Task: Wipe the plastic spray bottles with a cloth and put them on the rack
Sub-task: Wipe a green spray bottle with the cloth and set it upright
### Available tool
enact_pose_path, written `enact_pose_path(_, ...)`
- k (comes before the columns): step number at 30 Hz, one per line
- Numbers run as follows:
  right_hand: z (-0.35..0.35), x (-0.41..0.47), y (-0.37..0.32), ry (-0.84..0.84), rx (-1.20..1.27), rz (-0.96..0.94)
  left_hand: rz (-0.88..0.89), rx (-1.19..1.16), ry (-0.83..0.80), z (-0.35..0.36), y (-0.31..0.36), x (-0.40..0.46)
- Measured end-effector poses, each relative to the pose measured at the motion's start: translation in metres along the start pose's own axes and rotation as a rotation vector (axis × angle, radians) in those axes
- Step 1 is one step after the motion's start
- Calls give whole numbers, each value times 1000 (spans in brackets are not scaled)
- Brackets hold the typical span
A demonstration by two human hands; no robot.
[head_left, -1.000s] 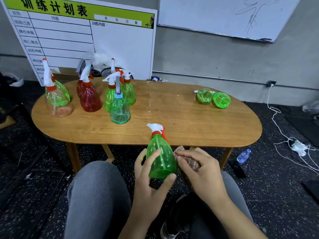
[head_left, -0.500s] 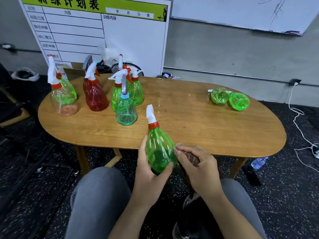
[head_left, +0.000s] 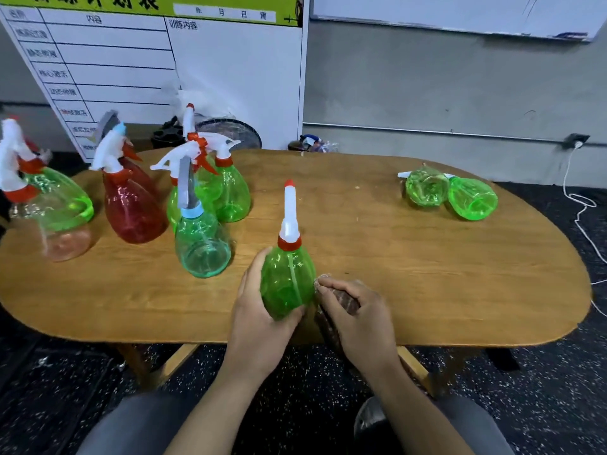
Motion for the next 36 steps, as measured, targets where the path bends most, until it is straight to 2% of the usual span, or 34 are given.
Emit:
enact_pose_path(13, 56, 102, 10, -5, -158, -169, 75, 160, 155, 33, -33, 129)
enact_pose_path(19, 63, 143, 11, -30, -348, -315, 78, 99, 150, 49, -43, 176)
enact_pose_path(25, 55, 146, 21, -10, -322, -260, 35, 103, 163, 46, -55, 179)
enact_pose_path(30, 41, 140, 21, -9, -278, -250, 38, 132, 281, 33, -36, 139)
enact_pose_path(36, -8, 142, 21, 77, -222, -246, 104, 108, 250, 67, 3, 92)
Point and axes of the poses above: each hand's wrist, its own x-axis towards the middle knuckle, its own z-axis out of the palm, y = z × x, the point moved 6 cm from there along x, towards the middle knuckle, and after that the axes turned 9 degrees about y, right-handed, at the moved point
